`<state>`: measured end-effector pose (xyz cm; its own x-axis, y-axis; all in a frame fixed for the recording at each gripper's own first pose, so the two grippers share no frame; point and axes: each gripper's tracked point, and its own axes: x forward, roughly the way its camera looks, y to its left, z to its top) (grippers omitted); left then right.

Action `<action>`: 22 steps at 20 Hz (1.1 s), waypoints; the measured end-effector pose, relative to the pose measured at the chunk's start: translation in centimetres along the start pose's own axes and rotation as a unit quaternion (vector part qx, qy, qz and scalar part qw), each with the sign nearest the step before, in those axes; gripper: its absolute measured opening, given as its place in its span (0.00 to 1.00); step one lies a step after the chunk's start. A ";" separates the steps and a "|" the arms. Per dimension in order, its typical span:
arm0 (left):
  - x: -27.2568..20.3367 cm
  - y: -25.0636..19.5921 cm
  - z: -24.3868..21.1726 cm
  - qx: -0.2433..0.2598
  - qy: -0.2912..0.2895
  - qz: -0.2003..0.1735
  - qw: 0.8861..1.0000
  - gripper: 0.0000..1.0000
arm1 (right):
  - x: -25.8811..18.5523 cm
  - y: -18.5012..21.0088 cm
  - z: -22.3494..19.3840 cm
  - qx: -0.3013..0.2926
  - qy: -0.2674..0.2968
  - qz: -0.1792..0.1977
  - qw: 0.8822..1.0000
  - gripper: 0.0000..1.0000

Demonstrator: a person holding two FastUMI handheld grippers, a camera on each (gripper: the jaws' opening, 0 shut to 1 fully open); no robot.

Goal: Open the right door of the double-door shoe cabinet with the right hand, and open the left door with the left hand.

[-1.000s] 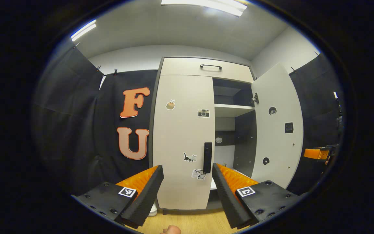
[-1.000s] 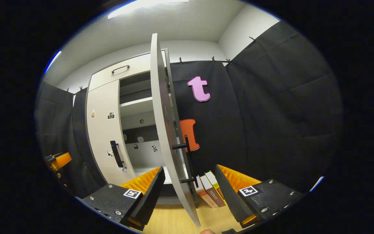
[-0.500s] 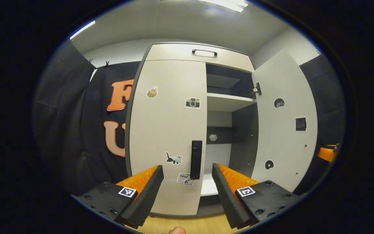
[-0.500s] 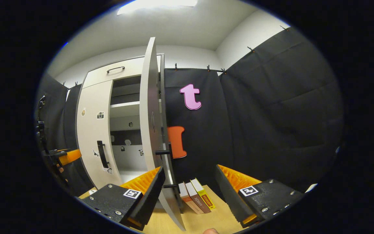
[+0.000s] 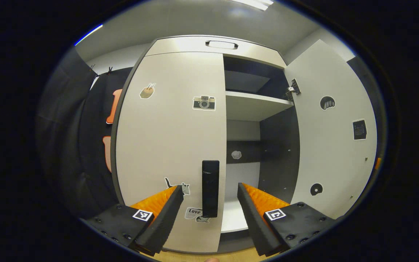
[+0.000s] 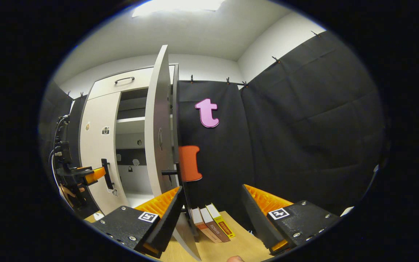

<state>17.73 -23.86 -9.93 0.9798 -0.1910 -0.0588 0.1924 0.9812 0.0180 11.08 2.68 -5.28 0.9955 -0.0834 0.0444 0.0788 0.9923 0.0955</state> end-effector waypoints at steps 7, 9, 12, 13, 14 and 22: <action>3.4 0.8 -2.6 0.001 0.025 0.018 1.000 0.96 | 0.7 0.0 -0.5 -0.012 0.002 0.001 1.000 0.94; 4.3 1.2 -3.2 0.003 0.029 0.023 0.999 0.96 | 0.8 0.2 -0.6 -0.012 0.003 0.005 1.000 0.94; 4.9 0.8 -4.2 -0.014 0.039 0.011 0.999 0.95 | 0.9 0.3 0.1 -0.017 -0.014 0.005 1.000 0.94; 5.1 0.9 -4.4 -0.015 0.040 0.013 0.999 0.86 | 1.0 0.3 0.2 -0.018 -0.018 0.002 1.000 0.94; 5.4 0.8 -4.7 -0.016 0.042 0.010 0.999 0.79 | 1.0 0.4 0.3 -0.021 -0.021 0.001 1.000 0.94; 4.8 -0.2 -5.1 -0.017 0.059 -0.003 0.998 0.25 | 0.8 0.1 1.4 -0.040 -0.042 -0.001 0.998 0.94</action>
<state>22.11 -24.78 -15.31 0.9650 -0.1938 -0.1770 0.1938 0.9809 -0.0170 11.82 2.55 -3.86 0.9877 -0.0886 0.1285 0.0872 0.9961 0.0164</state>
